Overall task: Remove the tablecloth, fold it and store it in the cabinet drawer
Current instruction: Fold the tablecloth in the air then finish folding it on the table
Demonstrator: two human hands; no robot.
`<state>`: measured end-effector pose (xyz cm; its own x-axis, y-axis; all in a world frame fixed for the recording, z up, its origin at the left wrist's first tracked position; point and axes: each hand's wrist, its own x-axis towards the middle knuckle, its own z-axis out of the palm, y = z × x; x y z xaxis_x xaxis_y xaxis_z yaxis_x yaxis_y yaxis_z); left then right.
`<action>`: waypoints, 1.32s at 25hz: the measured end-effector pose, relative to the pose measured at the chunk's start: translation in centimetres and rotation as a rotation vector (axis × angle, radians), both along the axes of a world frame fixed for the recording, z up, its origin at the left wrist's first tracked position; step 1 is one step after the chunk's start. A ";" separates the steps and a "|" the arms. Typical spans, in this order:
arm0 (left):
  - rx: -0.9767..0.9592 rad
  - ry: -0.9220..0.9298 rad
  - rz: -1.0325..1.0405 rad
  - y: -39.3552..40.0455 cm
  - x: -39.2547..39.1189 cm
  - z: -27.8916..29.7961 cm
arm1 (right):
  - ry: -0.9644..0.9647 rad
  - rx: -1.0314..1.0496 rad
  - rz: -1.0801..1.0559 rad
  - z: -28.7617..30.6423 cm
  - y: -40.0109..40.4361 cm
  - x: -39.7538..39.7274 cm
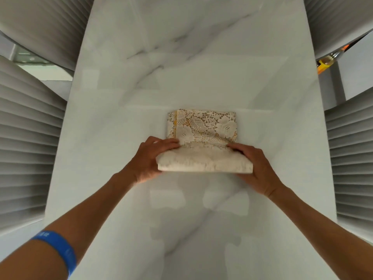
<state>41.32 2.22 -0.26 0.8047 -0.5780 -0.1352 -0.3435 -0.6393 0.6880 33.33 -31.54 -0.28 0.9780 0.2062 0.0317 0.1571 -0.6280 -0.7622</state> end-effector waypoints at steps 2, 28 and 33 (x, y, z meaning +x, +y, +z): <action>-0.159 0.272 0.343 -1.4 0.5 0.8 | 0.206 0.274 -0.250 1.1 1.1 1.4; 0.492 -0.315 0.069 -8.6 2.6 -0.3 | 0.039 -0.801 -0.087 -0.5 8.1 7.7; 0.500 -0.282 0.065 -9.0 3.2 -1.0 | 0.030 -0.782 -0.094 -1.3 8.1 8.0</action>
